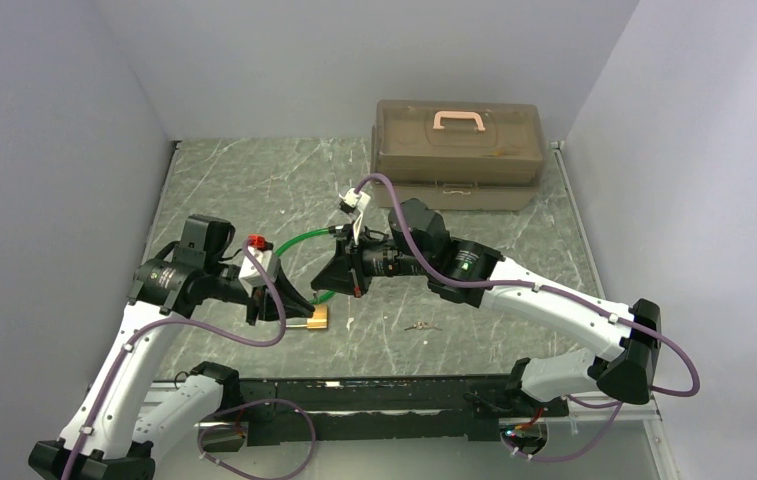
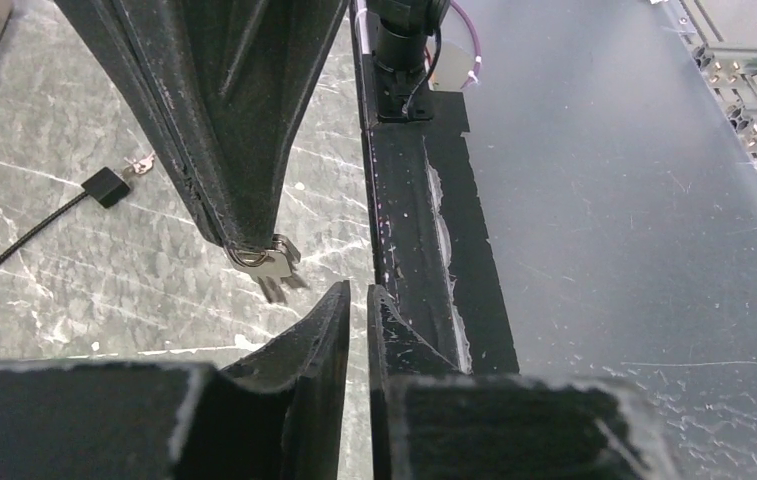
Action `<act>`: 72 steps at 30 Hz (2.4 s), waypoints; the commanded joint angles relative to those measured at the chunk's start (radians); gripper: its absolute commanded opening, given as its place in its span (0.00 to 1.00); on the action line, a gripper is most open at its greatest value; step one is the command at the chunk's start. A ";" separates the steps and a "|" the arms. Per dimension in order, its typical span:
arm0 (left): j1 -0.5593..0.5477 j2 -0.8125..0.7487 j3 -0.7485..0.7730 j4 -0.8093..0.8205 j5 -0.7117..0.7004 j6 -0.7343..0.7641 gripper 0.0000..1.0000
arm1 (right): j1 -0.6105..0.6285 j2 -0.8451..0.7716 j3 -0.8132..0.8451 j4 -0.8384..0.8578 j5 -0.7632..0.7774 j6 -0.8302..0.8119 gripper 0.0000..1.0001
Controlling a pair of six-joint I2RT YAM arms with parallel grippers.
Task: Unlock with the key
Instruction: Pick up the key from the center of the board.
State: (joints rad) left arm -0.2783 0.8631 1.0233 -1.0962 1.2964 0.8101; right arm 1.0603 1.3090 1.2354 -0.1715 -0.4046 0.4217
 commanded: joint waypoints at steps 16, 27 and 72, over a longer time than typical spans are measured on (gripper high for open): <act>0.007 -0.013 -0.016 0.245 -0.114 -0.239 0.67 | 0.009 -0.017 0.039 0.048 -0.001 0.012 0.00; 0.006 -0.018 -0.019 0.200 -0.075 -0.188 0.24 | 0.019 -0.019 0.050 0.028 0.045 -0.005 0.00; 0.005 -0.006 0.238 -0.169 -0.331 0.066 0.00 | 0.018 -0.052 0.183 -0.198 0.021 -0.122 0.52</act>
State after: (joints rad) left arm -0.2779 0.8597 1.1839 -1.1698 1.0199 0.7452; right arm 1.0767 1.2919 1.3273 -0.3305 -0.4255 0.3534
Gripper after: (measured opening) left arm 0.006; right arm 0.491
